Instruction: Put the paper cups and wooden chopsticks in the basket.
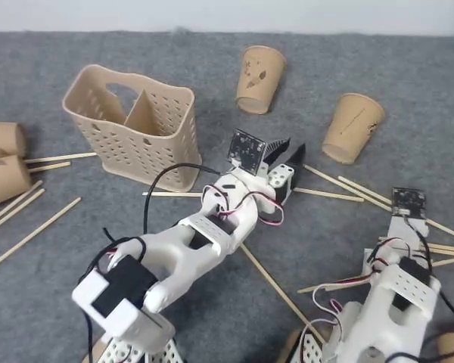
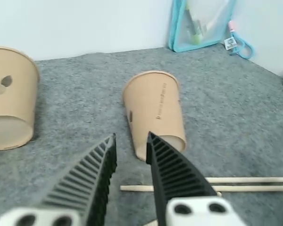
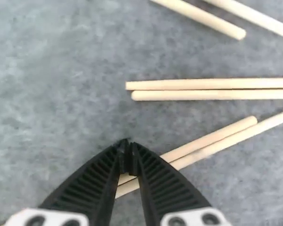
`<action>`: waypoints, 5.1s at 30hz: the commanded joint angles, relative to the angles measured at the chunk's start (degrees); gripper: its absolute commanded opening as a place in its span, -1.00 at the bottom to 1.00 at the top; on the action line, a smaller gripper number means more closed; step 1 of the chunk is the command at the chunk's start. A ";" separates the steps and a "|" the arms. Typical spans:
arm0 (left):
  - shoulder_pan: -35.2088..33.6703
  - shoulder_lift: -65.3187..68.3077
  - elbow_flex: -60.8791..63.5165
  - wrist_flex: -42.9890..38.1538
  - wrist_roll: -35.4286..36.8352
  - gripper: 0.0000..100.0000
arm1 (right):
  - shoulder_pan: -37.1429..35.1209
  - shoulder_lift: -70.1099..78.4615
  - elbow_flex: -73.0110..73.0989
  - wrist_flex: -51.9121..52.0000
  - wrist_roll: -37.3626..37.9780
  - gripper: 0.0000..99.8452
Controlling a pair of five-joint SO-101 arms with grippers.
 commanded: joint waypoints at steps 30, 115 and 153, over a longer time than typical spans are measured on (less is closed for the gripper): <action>-2.99 -14.24 5.32 3.78 -1.41 -0.80 | 0.31 -1.36 1.32 -5.93 -1.41 -0.98; -28.92 -56.70 20.70 39.56 -3.96 -0.80 | -6.64 -0.75 2.29 -22.37 -4.92 -0.98; -49.32 -56.70 26.42 23.47 0.26 -0.80 | -66.86 -0.57 -19.96 -31.52 -12.75 -0.98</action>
